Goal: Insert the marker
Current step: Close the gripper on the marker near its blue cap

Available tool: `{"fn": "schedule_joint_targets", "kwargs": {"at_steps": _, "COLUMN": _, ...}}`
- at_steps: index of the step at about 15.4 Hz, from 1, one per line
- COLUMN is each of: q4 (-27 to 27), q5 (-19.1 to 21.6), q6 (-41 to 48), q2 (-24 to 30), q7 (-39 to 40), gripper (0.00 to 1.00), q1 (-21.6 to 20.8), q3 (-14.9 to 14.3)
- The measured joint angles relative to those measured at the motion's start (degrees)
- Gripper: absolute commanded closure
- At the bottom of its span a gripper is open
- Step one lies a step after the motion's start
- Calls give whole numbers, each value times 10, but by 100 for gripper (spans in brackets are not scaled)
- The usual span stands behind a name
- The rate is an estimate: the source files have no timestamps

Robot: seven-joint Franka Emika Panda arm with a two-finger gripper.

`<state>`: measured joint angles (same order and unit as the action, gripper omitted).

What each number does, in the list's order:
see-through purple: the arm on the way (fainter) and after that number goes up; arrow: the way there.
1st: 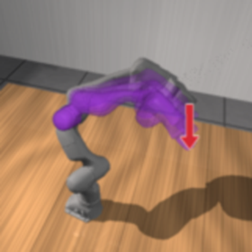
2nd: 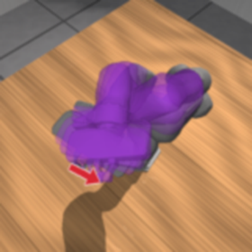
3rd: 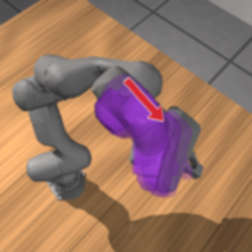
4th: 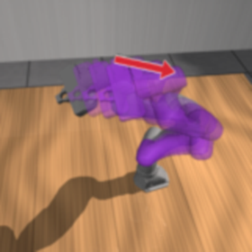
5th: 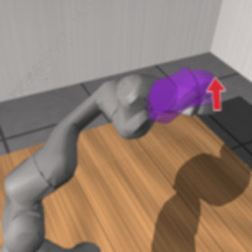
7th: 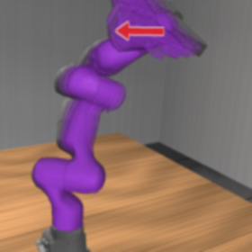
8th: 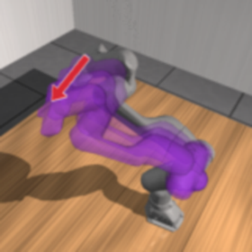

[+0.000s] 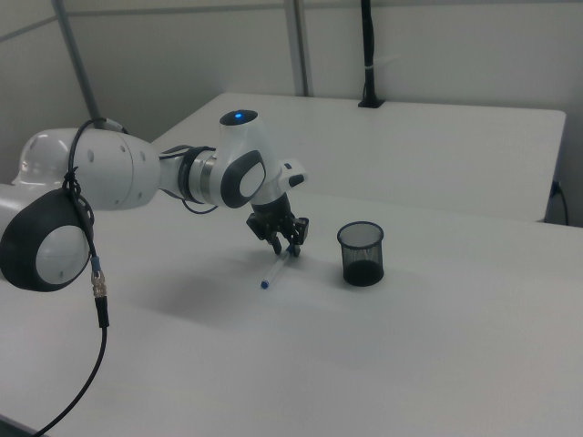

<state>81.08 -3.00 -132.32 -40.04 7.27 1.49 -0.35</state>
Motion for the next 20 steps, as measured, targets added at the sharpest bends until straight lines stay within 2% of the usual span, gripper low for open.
{"fn": "schedule_joint_targets", "kwargs": {"at_steps": 5, "q4": -3, "q5": 0, "q6": -9, "q2": 0, "q7": -1, "gripper": 75, "q1": 0, "q3": -1}}
{"fn": "schedule_joint_targets", "kwargs": {"at_steps": 11, "q4": -6, "q5": 0, "q6": -10, "q2": 0, "q7": -4, "gripper": 74, "q1": 0, "q3": -1}}
{"fn": "schedule_joint_targets", "kwargs": {"at_steps": 16, "q4": -6, "q5": -3, "q6": -10, "q2": -2, "q7": -5, "gripper": 64, "q1": 0, "q3": -1}}
{"fn": "schedule_joint_targets", "kwargs": {"at_steps": 19, "q4": -6, "q5": -8, "q6": -10, "q2": -4, "q7": -6, "gripper": 65, "q1": 0, "q3": -1}}
{"fn": "schedule_joint_targets", "kwargs": {"at_steps": 20, "q4": -6, "q5": -9, "q6": -10, "q2": -5, "q7": -7, "gripper": 69, "q1": 0, "q3": -1}}
